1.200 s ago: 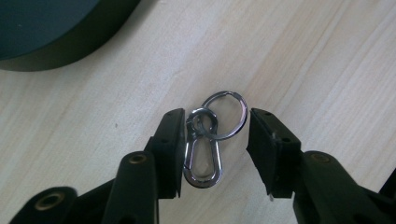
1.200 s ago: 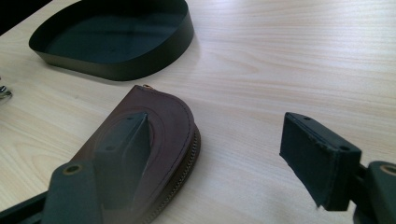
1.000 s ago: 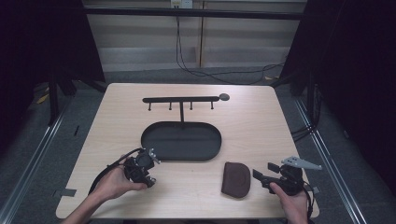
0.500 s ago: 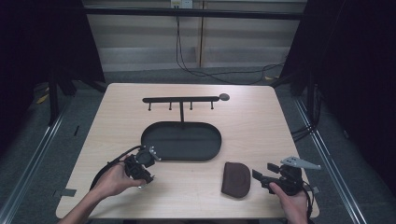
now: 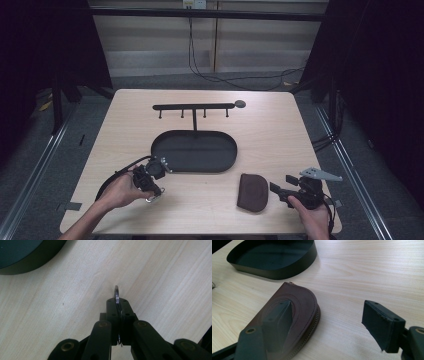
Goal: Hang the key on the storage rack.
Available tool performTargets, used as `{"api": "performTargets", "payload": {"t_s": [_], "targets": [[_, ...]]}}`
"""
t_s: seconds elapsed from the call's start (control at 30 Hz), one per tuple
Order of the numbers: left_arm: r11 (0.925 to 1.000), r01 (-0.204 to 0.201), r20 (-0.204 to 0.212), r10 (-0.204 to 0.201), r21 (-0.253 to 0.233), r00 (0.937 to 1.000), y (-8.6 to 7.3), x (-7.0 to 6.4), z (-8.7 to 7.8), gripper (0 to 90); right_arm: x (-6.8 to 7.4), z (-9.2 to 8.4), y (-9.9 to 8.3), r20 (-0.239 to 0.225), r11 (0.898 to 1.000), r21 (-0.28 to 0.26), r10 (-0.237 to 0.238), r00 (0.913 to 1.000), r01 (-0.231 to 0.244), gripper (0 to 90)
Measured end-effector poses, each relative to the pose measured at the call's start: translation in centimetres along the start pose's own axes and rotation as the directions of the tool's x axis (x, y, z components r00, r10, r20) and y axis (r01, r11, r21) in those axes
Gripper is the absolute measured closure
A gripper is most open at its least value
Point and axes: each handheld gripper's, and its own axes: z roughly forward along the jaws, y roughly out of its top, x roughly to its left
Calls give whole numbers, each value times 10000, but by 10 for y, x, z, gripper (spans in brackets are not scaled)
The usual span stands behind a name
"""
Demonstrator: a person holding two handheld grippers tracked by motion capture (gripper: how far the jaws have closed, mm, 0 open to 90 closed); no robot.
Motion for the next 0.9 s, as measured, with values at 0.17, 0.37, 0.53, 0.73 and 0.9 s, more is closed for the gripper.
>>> {"api": "performTargets", "payload": {"t_s": [0.17,0.37,0.53,0.73,0.9], "targets": [[9997,105,50,-104,-222,9999,-1,3,-6,890,0,0,0,10,10000,23,-11,10000,11,241],[9998,117,234,-113,-190,9997,2,4,-21,890,1,1,0,-68,9999,78,-78,9999,79,236],[10000,47,212,-46,-83,9998,6,1,-26,891,2,2,0,-126,9997,141,-177,9998,179,239],[9998,-81,300,87,-189,9995,4,1,-37,891,1,1,0,-93,9998,132,-164,9998,165,238],[10000,-26,269,28,-69,9996,3,4,-51,892,2,1,0,-93,9998,134,-149,9998,150,238]]}}
